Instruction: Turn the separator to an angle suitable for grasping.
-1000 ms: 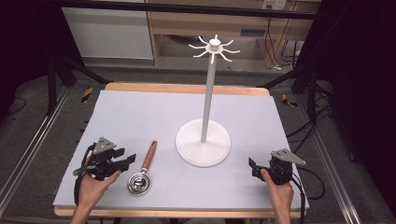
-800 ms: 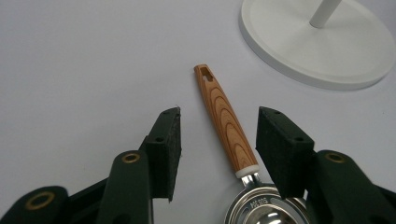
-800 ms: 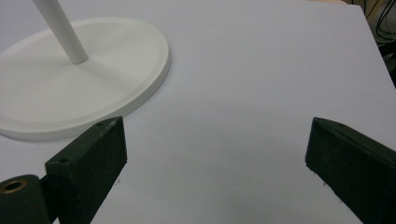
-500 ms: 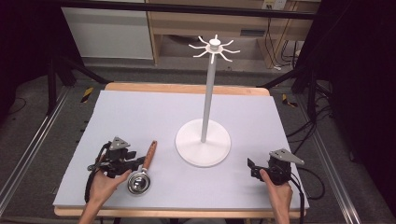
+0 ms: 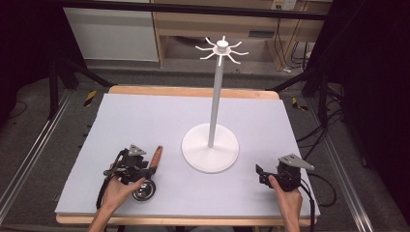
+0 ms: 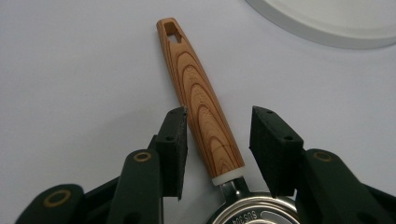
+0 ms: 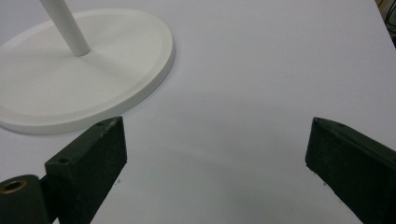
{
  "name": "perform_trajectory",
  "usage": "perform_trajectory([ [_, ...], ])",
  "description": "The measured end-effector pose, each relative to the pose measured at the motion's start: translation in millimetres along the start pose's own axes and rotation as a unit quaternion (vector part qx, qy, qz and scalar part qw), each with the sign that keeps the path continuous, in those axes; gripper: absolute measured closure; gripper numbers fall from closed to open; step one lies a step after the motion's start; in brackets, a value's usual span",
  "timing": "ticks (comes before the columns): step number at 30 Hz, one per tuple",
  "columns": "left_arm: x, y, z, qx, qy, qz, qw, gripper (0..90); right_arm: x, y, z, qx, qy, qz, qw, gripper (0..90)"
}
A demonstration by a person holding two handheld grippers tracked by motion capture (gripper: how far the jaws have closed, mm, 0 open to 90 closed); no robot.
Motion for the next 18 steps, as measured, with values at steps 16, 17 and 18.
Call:
perform_trajectory([
  [16, -7.3, -4.5, 12.5, 0.010, -0.025, -0.009, 0.9996, 57.4, -1.4, -0.9, 1.0, 0.004, -0.005, 0.000, 1.0000, 5.9],
  [17, -7.3, -4.8, 12.3, 0.010, -0.026, -0.011, 0.9995, 57.7, -1.3, -0.7, 1.1, 0.004, -0.005, -0.001, 1.0000, 5.9],
  [18, -7.4, -4.9, 12.0, 0.009, -0.027, -0.016, 0.9995, 58.2, -1.5, -0.9, 1.1, 0.005, -0.005, -0.001, 1.0000, 5.9],
])
Point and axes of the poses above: each handheld gripper's, and its own axes: z roughly forward along the jaws, x roughly out of its top, y roughly to its right, the point moved 10 cm from there along z, roughly forward along the jaws, and after that the axes turned 9 degrees about -x, right-handed, at the moved point
